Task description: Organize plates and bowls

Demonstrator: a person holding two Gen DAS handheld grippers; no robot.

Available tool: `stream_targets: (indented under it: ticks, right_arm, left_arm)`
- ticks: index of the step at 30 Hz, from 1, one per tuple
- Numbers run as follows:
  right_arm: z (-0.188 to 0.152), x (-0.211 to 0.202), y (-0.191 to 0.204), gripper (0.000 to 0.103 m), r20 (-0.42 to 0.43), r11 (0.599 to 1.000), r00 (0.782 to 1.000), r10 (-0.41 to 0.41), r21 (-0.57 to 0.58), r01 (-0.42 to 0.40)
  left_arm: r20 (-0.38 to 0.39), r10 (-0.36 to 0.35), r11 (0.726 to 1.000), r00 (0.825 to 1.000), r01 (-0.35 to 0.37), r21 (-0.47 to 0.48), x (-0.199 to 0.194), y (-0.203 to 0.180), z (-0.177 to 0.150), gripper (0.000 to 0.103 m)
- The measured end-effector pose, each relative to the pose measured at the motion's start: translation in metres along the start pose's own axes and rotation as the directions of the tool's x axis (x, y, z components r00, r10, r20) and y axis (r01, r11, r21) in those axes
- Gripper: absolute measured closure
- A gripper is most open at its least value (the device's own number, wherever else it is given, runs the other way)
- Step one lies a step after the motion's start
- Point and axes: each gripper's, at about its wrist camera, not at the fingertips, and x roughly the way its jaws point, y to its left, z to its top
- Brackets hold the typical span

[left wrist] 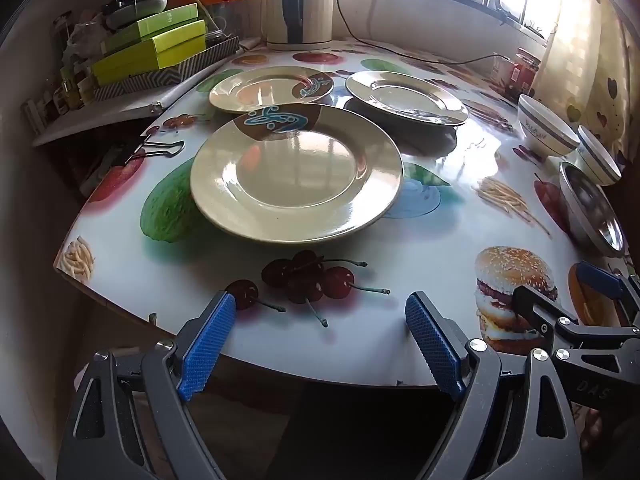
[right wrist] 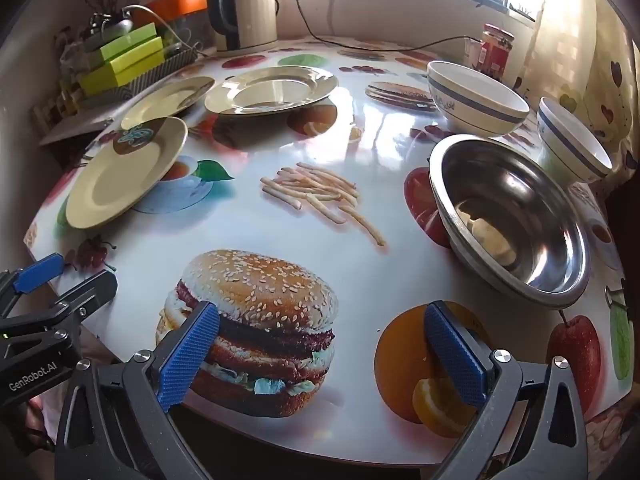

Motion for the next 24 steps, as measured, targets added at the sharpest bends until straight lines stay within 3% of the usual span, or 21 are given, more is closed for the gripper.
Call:
stream_targets:
  ticks: [24]
  right_arm:
    - [-0.0014,-0.0026,0.0002,0.0,0.004,1.0,1.0,-0.007,-0.006,0.007]
  left_arm:
    - [0.003,0.014,1.0,1.0,-0.014,0.008,0.0037,0.0033,0.0005,0.016]
